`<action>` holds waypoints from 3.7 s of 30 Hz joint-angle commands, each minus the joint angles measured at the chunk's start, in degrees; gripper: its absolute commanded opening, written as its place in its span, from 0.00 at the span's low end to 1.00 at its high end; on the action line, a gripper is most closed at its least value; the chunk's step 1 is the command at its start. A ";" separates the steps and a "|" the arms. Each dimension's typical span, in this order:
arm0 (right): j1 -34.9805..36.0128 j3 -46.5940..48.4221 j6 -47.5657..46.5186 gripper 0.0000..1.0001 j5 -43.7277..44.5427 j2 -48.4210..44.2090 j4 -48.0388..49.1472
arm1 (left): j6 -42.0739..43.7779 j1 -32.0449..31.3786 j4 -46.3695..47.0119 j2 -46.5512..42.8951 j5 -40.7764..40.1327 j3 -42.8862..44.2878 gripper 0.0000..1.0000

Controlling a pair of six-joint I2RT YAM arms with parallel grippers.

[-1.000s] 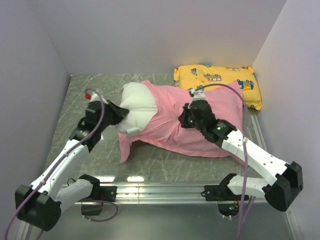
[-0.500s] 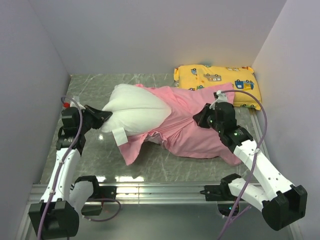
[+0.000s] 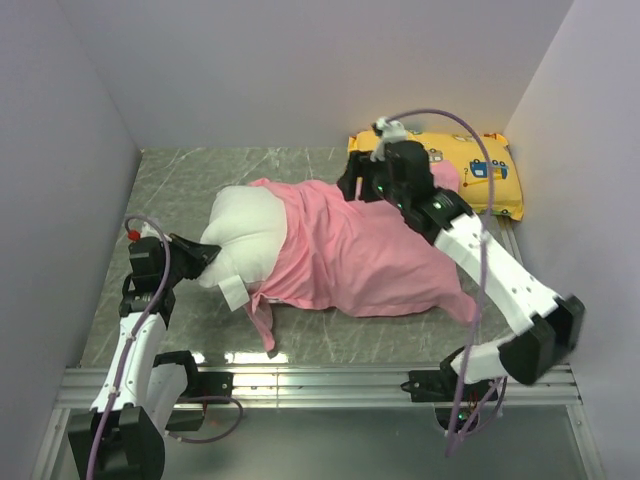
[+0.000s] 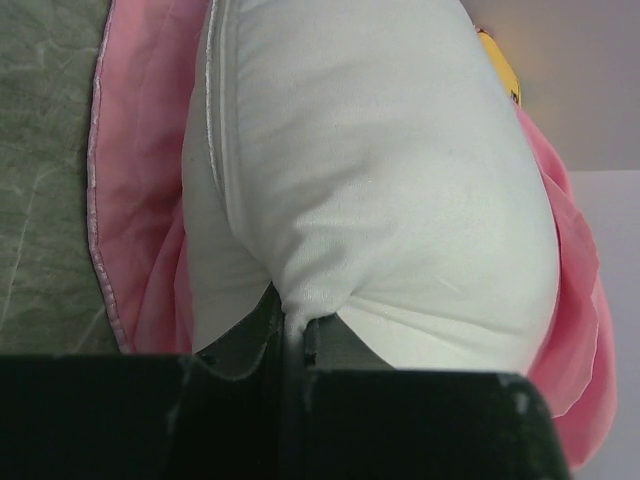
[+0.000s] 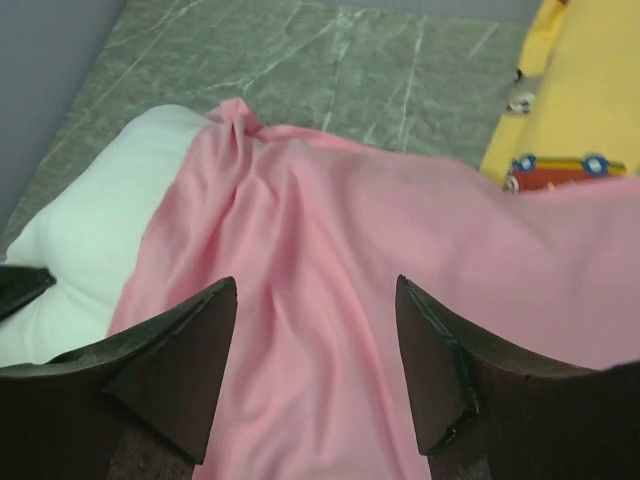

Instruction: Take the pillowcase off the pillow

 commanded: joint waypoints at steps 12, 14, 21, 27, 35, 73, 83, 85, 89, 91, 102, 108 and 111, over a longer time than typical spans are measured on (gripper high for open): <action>4.03 35.79 -5.23 0.35 4.25 42.35 -20.49 | 4.01 0.38 -0.51 0.65 -1.98 1.71 0.00; 1.75 29.38 -4.00 0.11 4.61 39.38 -16.38 | 4.10 0.38 -1.65 -0.14 -2.86 2.41 0.01; -8.53 19.53 0.22 0.00 7.69 31.19 -11.88 | 5.15 0.38 -8.06 -5.49 -7.25 6.80 0.00; -19.15 13.19 2.77 0.00 6.56 24.42 -8.72 | 6.65 1.17 -12.63 -10.60 -11.65 8.22 0.00; -20.50 11.78 2.96 0.00 0.15 19.85 -7.40 | 4.63 1.61 -8.26 -9.37 -8.68 4.44 0.01; 49.73 -5.55 22.20 0.69 52.23 14.37 -11.68 | 1.90 -7.70 -4.99 -4.01 -10.60 19.90 0.01; 48.67 -5.00 25.43 0.00 60.60 18.88 -17.41 | 2.60 -7.70 -5.51 -3.31 -11.39 21.39 0.01; 48.67 -8.77 29.04 0.00 60.25 15.82 -21.86 | 4.00 -7.70 -7.01 -1.91 -14.46 24.46 0.01; 48.32 -17.55 40.19 0.00 58.94 6.77 -28.22 | 4.19 0.00 -5.98 2.05 -11.06 29.92 0.00; 47.53 -21.95 43.19 0.00 58.49 1.14 -31.80 | 3.40 3.27 -5.08 5.73 -7.63 32.46 0.00; 46.65 -6.64 27.07 0.00 57.96 -28.23 -31.43 | 6.29 13.04 -6.48 11.56 -1.37 38.45 0.01; 34.99 12.54 3.06 0.00 41.59 -17.72 -14.99 | 9.11 11.28 -11.66 6.81 -3.30 39.15 0.20; 21.98 16.07 2.51 0.00 23.89 -8.34 -13.55 | 9.11 10.67 -11.24 5.84 -2.34 37.58 0.43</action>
